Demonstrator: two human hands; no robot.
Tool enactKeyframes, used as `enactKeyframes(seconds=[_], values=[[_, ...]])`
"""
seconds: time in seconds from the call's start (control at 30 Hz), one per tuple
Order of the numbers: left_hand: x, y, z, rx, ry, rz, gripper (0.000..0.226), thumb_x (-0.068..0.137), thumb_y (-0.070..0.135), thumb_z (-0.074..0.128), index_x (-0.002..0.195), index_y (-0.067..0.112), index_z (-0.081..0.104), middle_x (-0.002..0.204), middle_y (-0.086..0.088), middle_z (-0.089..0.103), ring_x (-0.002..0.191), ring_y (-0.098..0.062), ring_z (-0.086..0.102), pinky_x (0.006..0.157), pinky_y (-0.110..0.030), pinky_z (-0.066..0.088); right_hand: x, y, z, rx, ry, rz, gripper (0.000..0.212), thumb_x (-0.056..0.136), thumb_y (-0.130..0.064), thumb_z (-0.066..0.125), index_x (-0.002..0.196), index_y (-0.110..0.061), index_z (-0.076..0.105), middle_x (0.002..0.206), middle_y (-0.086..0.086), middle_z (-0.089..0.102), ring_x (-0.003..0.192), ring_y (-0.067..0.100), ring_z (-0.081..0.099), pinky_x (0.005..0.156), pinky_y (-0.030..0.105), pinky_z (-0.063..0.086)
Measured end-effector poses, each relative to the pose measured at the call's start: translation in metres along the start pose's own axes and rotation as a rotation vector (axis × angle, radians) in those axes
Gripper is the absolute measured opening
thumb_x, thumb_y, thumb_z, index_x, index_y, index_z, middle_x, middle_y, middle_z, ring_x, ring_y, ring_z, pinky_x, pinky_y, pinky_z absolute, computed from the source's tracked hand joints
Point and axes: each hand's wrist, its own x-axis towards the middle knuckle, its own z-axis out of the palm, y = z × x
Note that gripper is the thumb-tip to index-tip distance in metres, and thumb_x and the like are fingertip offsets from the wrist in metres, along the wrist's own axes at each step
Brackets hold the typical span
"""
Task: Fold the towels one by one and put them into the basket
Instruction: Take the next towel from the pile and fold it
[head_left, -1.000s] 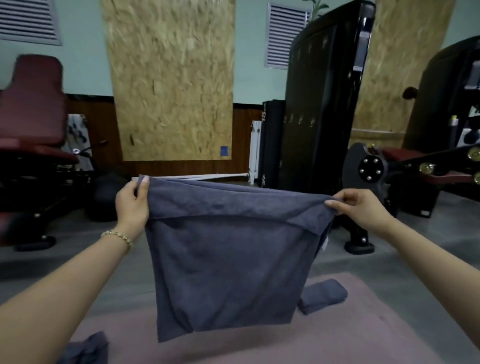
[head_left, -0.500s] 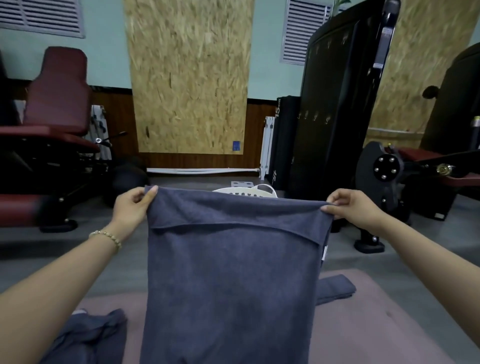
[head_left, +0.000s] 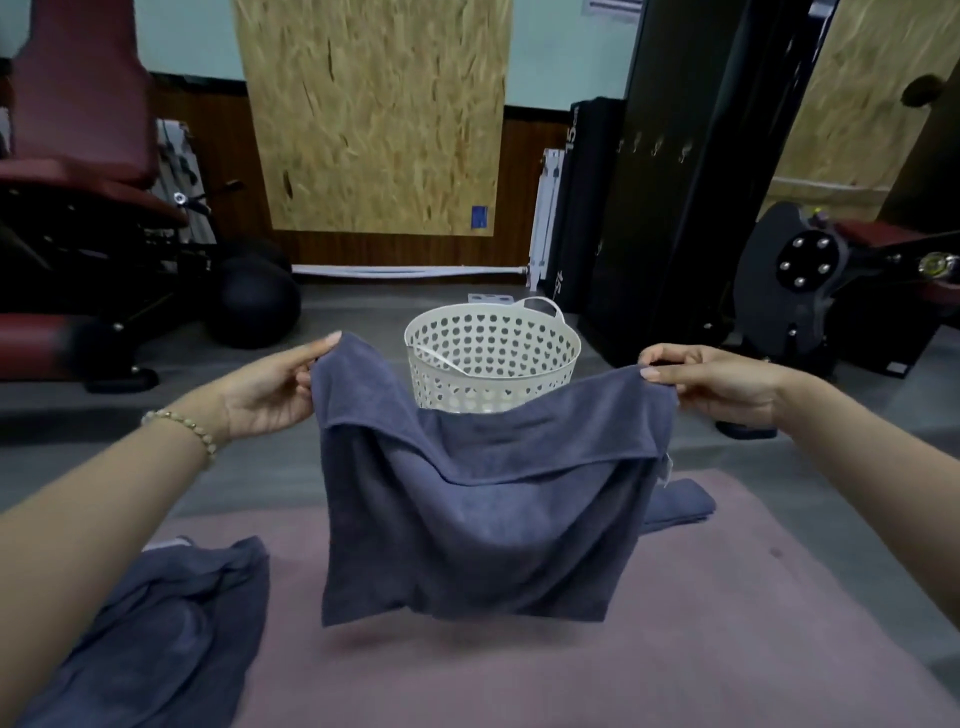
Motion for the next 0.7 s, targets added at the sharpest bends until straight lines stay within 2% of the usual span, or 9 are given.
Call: enactKeyframes(seconds=[0.07, 0.13, 0.2, 0.27, 0.37, 0.47, 0.53, 0.6, 0.7], values=[[0.022, -0.021, -0.008, 0.004, 0.081, -0.026, 0.023, 0.064, 0.026, 0.082, 0.076, 0.014, 0.065, 0.048, 0.009, 0.054, 0.036, -0.001, 0.046, 0.039, -0.006, 0.042, 0.019, 0.02, -0.001, -0.101, 0.111, 0.043, 0.015, 0.078, -0.019, 0.071, 0.087, -0.02, 0.06, 0.071, -0.007, 0.056, 0.059, 0.002, 0.049, 0.059, 0.015, 0.043], [0.049, -0.051, -0.017, 0.204, 0.166, -0.069, 0.007, 0.086, 0.022, 0.061, 0.084, 0.016, 0.06, 0.064, 0.008, 0.062, 0.047, 0.001, 0.054, 0.047, -0.01, 0.048, 0.044, 0.052, 0.0, -0.301, 0.209, 0.091, 0.016, 0.08, -0.018, 0.073, 0.09, -0.02, 0.061, 0.065, -0.01, 0.06, 0.056, 0.001, 0.049, 0.057, 0.017, 0.037], [0.076, -0.09, -0.026, 0.493, 0.199, -0.168, 0.011, 0.089, 0.024, 0.061, 0.081, 0.018, 0.059, 0.071, 0.005, 0.056, 0.058, -0.005, 0.051, 0.052, -0.014, 0.049, 0.073, 0.098, 0.003, -0.372, 0.255, 0.131, 0.018, 0.077, -0.014, 0.077, 0.087, -0.016, 0.062, 0.052, -0.01, 0.058, 0.046, 0.002, 0.045, 0.049, 0.014, 0.035], [0.105, -0.13, -0.038, 0.688, 0.279, -0.224, 0.023, 0.088, 0.027, 0.066, 0.071, 0.015, 0.055, 0.06, 0.001, 0.048, 0.053, -0.011, 0.043, 0.05, -0.017, 0.044, 0.102, 0.148, 0.006, -0.362, 0.318, 0.19, 0.016, 0.077, -0.006, 0.076, 0.085, -0.01, 0.063, 0.042, -0.008, 0.056, 0.035, 0.002, 0.043, 0.039, 0.014, 0.036], [0.15, -0.186, -0.057, 0.643, 0.463, -0.231, 0.029, 0.089, 0.02, 0.065, 0.064, 0.01, 0.055, 0.038, 0.005, 0.051, 0.03, -0.005, 0.043, 0.039, -0.017, 0.045, 0.143, 0.213, 0.007, -0.285, 0.438, 0.288, 0.011, 0.081, 0.003, 0.07, 0.082, -0.004, 0.061, 0.037, -0.005, 0.056, 0.029, 0.004, 0.05, 0.038, 0.017, 0.044], [0.191, -0.223, -0.074, 0.5, 0.589, -0.204, 0.026, 0.092, 0.017, 0.059, 0.068, 0.009, 0.054, 0.037, 0.005, 0.057, 0.028, -0.002, 0.049, 0.035, -0.013, 0.044, 0.184, 0.257, 0.004, -0.13, 0.566, 0.329, 0.009, 0.085, 0.006, 0.062, 0.089, -0.003, 0.061, 0.058, 0.008, 0.059, 0.031, 0.007, 0.052, 0.038, 0.015, 0.047], [0.22, -0.243, -0.093, 0.481, 0.657, -0.133, 0.029, 0.092, 0.016, 0.059, 0.065, 0.011, 0.054, 0.05, -0.001, 0.066, 0.041, -0.013, 0.058, 0.049, -0.019, 0.052, 0.212, 0.279, 0.001, -0.057, 0.629, 0.329, 0.011, 0.087, 0.006, 0.059, 0.09, -0.005, 0.061, 0.074, 0.014, 0.06, 0.042, 0.012, 0.056, 0.041, 0.013, 0.049], [0.247, -0.261, -0.115, 0.547, 0.669, -0.066, 0.031, 0.093, 0.016, 0.058, 0.063, 0.012, 0.057, 0.063, -0.007, 0.07, 0.063, -0.025, 0.062, 0.076, -0.034, 0.055, 0.241, 0.301, -0.001, -0.019, 0.665, 0.316, 0.017, 0.088, 0.006, 0.057, 0.081, -0.008, 0.061, 0.086, 0.019, 0.061, 0.055, 0.018, 0.056, 0.046, 0.013, 0.051], [0.27, -0.279, -0.12, 0.683, 0.612, -0.062, 0.012, 0.095, 0.016, 0.054, 0.087, 0.01, 0.061, 0.096, -0.014, 0.068, 0.103, -0.033, 0.062, 0.097, -0.039, 0.046, 0.273, 0.329, 0.001, -0.03, 0.664, 0.31, 0.015, 0.09, 0.006, 0.053, 0.101, 0.0, 0.062, 0.1, 0.019, 0.065, 0.073, 0.024, 0.06, 0.071, 0.025, 0.054]])
